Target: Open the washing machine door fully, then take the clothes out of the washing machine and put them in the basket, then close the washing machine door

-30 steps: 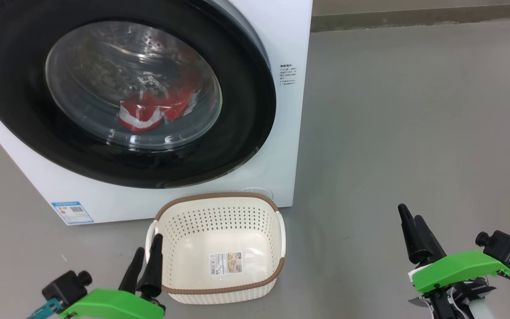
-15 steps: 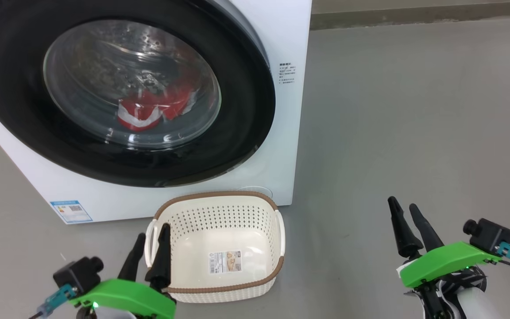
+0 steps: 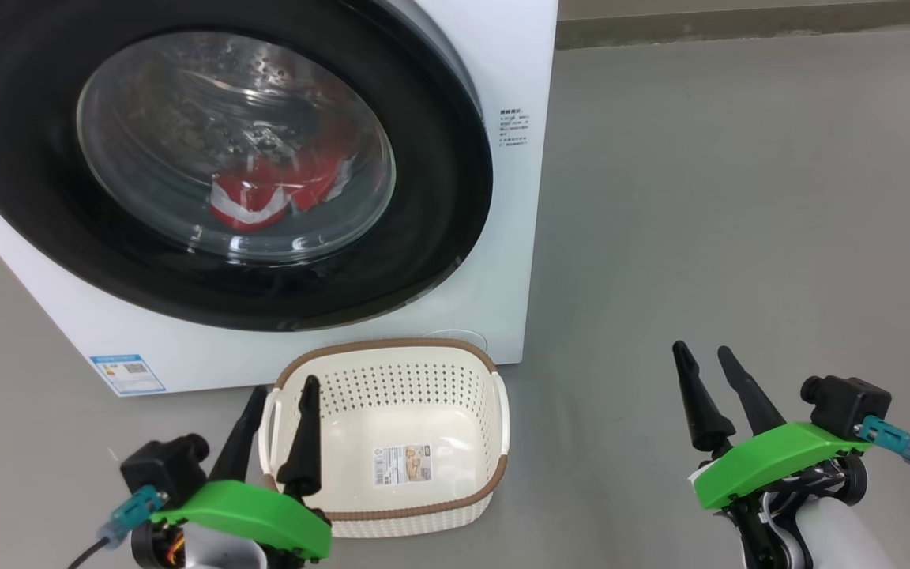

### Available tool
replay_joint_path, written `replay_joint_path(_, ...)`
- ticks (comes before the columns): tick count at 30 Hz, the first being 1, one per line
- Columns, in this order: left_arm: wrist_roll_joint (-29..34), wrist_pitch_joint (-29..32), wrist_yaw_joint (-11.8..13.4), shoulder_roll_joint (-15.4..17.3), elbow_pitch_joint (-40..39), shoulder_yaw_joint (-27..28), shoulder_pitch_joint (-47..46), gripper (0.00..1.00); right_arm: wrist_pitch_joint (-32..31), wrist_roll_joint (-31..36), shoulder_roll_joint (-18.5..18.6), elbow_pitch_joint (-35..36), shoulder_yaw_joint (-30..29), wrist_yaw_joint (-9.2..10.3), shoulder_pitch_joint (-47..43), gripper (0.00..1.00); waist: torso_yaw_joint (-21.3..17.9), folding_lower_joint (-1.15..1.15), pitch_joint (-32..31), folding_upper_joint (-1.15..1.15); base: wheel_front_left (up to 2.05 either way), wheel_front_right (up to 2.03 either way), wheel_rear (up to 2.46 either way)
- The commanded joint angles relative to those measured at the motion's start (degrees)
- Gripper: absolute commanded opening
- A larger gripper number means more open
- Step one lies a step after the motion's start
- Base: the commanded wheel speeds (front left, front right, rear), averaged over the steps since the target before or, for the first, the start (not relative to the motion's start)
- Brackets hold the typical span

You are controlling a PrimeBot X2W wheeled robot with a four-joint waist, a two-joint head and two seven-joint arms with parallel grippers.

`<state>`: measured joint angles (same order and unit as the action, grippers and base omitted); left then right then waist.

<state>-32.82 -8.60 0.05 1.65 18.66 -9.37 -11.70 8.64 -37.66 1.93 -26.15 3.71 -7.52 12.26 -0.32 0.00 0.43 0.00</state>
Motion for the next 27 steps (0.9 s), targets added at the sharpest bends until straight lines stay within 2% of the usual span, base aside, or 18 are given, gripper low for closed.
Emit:
replay_joint_path(1,2.23,-0.85,0.5,0.91,-1.42,0.73,-3.05,1.0,0.83,2.35,0.48,1.04,1.32,0.02,3.17,1.0,0.08,0.0,0.07,0.0,0.0,0.0,0.0)
replay_joint_path(20,15.2,-4.07,2.36,1.09,-1.33,-1.99,-5.06,1.0,4.03,14.5,0.75,-0.08,3.63,0.03,5.57,1.0,-0.09,0.0,-0.14,0.0,0.0,0.0,0.0)
replay_joint_path(27,18.05,-5.09,3.05,1.15,-0.96,-2.67,-5.75,1.0,5.05,18.3,0.84,-0.57,4.24,0.03,6.5,1.0,0.0,0.0,-0.13,0.0,0.0,0.0,0.0)
